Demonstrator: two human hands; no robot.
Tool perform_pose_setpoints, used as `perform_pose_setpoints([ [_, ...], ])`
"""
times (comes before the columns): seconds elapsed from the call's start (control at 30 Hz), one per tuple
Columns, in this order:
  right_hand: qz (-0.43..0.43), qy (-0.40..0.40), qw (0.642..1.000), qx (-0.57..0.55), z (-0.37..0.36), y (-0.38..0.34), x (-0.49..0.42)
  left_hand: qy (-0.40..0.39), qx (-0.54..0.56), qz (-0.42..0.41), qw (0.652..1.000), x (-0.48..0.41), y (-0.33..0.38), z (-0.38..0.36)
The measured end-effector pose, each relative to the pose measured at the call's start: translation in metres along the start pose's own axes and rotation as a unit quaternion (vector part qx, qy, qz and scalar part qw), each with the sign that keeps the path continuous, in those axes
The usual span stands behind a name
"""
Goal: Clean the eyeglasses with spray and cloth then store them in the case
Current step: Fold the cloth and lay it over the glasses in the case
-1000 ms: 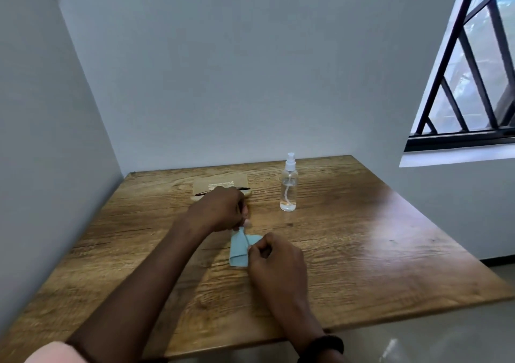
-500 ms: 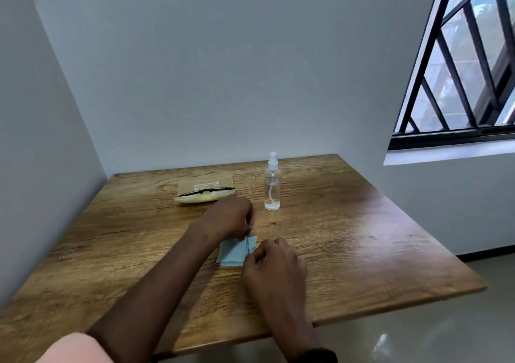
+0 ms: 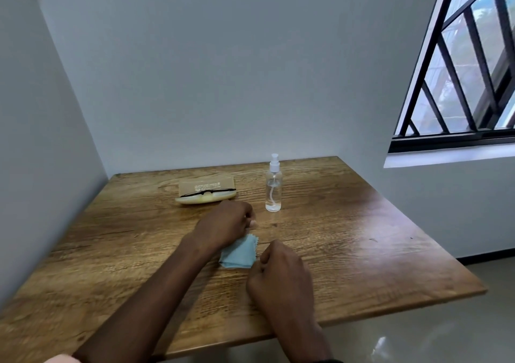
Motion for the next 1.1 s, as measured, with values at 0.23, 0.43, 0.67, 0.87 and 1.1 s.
perform_pose_setpoints([
  [0.23,0.074,0.05,0.996,-0.03,0.003,0.016,-0.015,0.109,0.097,-0.042,0.988,0.058,-0.045,-0.033],
  [0.43,0.085,-0.09,0.99,0.066,-0.004,0.018,-0.034,0.087,0.117,-0.052,0.988,0.068,-0.059,-0.046],
  [0.67,0.068,-0.129,0.979,0.139,-0.006,0.016,-0.027,0.077,0.12,-0.043,0.989,0.07,-0.065,-0.05],
  [0.87,0.071,-0.114,0.986,0.101,-0.003,0.019,-0.021,0.079,0.114,-0.046,0.989,0.07,-0.065,-0.052],
  [1.1,0.056,0.007,0.998,-0.04,0.005,0.028,-0.046,0.09,0.153,-0.033,0.984,0.054,-0.066,-0.035],
])
Point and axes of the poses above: each hand's wrist, its own x-axis away from the middle knuckle, its own z-axis out of the back of the hand, y = z × x, the point moved 3 cm from there along -x, towards the middle knuckle, and after that the axes turned 15 degrees about -y, right-handed, at the moved point
